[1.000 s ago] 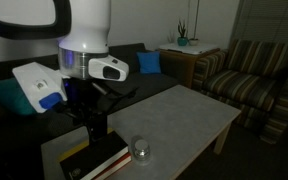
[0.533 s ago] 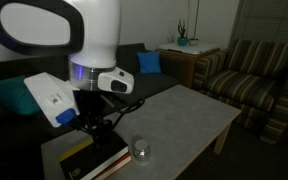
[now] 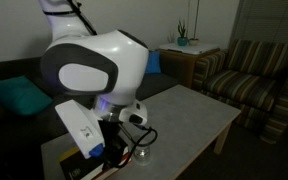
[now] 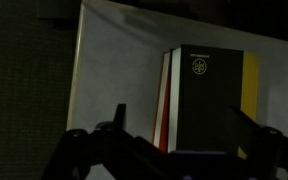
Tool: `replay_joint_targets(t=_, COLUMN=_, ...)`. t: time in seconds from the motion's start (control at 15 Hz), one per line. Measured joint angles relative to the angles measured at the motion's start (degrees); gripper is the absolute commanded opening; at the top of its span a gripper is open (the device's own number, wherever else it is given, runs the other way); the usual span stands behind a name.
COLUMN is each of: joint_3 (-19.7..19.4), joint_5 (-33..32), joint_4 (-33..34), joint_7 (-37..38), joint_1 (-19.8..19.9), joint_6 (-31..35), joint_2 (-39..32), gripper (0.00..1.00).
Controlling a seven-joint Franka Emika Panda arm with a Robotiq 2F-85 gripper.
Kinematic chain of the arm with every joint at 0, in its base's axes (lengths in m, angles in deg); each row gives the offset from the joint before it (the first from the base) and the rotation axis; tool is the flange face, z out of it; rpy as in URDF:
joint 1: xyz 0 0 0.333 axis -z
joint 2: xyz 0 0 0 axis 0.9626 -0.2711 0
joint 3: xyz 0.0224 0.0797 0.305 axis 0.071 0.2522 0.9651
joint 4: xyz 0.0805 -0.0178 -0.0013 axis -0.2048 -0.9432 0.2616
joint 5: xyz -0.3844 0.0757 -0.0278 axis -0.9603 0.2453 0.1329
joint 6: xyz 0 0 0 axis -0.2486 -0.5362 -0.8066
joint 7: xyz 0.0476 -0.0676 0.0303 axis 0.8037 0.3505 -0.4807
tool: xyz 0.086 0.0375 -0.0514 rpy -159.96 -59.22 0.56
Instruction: Open the front cover of the black book
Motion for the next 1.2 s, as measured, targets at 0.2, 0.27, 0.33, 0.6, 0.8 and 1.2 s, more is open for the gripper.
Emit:
replay_joint_targets(t=0.2, joint_3=0.28, joint_5=0.00, joint_4=1.43, joint_7=-0.26, joint_1=0.47, joint_6=-0.48, joint_2=-1.56, gripper=1.00)
replay_joint_targets(t=0.27, joint_3=0.32, joint_5=0.00, joint_4=1.49, joint_7=-0.26, joint_1=0.48, joint_6=-0.51, joint_2=-1.55, gripper=1.00)
replay_joint_targets(t=0.33, joint_3=0.32, joint_5=-0.08, joint_4=1.50, joint_7=0.02, joint_1=0.42, joint_6=-0.37, joint_2=-1.54, gripper=1.00)
replay_joint_targets(t=0.6, joint_3=-0.51, joint_5=-3.03, joint_4=2.67, joint_7=2.84, joint_1=-0.91, joint_6=-0.44, joint_2=-2.30, gripper=1.00)
replay_joint_targets(t=0.8, joint_3=-1.48, joint_5=-4.95, joint_4=6.08, joint_7=4.49, joint_1=-1.97, joint_6=0.04, joint_2=-5.57, gripper=1.00)
replay_joint_targets(t=1.2, joint_3=-1.75, joint_5=-5.19, joint_4=15.92, joint_7=7.42, joint_1=-2.03, joint_6=0.59, joint_2=-15.26, gripper=1.00)
